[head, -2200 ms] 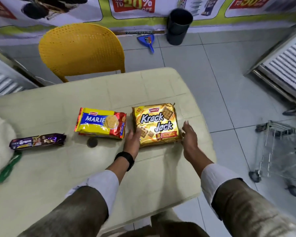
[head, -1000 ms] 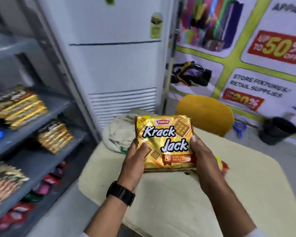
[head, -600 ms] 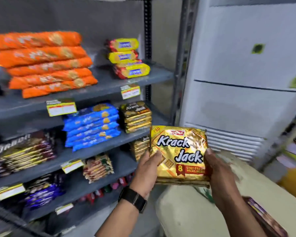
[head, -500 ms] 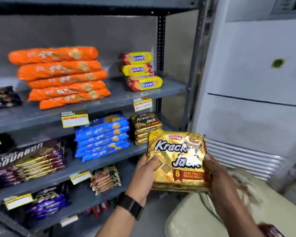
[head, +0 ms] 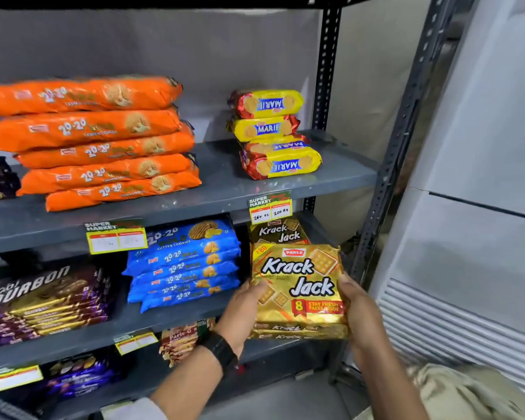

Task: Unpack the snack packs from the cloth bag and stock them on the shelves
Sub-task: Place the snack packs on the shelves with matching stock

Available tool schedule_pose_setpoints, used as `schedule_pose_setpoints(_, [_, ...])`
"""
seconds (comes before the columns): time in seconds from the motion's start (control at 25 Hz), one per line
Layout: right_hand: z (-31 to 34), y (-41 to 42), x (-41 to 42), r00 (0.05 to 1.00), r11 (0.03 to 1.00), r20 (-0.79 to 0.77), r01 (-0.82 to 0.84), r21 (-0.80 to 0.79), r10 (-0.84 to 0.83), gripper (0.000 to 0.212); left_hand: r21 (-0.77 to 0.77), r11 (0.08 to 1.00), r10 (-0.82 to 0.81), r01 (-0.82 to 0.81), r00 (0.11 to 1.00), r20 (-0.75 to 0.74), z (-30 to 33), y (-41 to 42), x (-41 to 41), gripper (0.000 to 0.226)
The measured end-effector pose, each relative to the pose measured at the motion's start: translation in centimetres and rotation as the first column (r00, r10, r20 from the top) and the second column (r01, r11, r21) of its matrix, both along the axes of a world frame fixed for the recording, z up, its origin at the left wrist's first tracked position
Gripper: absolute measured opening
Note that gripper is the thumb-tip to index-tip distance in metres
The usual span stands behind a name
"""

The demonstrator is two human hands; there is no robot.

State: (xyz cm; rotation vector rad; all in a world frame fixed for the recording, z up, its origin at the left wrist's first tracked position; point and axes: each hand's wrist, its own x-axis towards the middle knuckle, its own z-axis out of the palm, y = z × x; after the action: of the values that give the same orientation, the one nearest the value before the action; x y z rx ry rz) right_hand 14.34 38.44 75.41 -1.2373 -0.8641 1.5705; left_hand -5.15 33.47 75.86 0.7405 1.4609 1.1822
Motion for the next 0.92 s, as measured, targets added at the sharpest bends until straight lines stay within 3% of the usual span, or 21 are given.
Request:
schedule_pose_setpoints(0.2, [-2.2, 11.2, -3.0, 0.993, 0.996, 0.084, -0.084, -0.04, 0.087, 0.035, -0.08, 0.979, 0.188, -0.188, 0.982, -0.003, -0.4, 8.8, -1.2, 0.031])
schedule_pose_setpoints(0.32, [-4.5, 18.6, -4.5, 0.98, 0.991, 0.146, -0.135, -0.006, 0.135, 0.049, -0.067, 0.954, 0.29, -0.291, 0.957, -0.026, -3.4, 14.3, -3.4, 0.073])
schedule_pose_setpoints(0.44, [-4.8, 23.1, -5.5, 0.965, 0.985, 0.199, -0.171, -0.004, 0.169, 0.041, -0.091, 0.95, 0.296, -0.3, 0.954, -0.05, -5.9, 18.0, -4.9, 0.082])
schedule_pose_setpoints(0.6, [-4.9, 26.2, -6.7, 0.965, 0.984, 0.195, -0.175, -0.022, 0.176, 0.041, -0.063, 0.959, 0.267, -0.276, 0.956, -0.124, -3.5, 19.8, -4.4, 0.048])
schedule_pose_setpoints(0.92, [-4.1, 27.2, -7.1, 0.947, 0.984, 0.274, -0.178, 0.012, 0.168, 0.031, -0.082, 0.933, 0.333, -0.349, 0.928, -0.166, -5.3, 23.1, -5.3, 0.026])
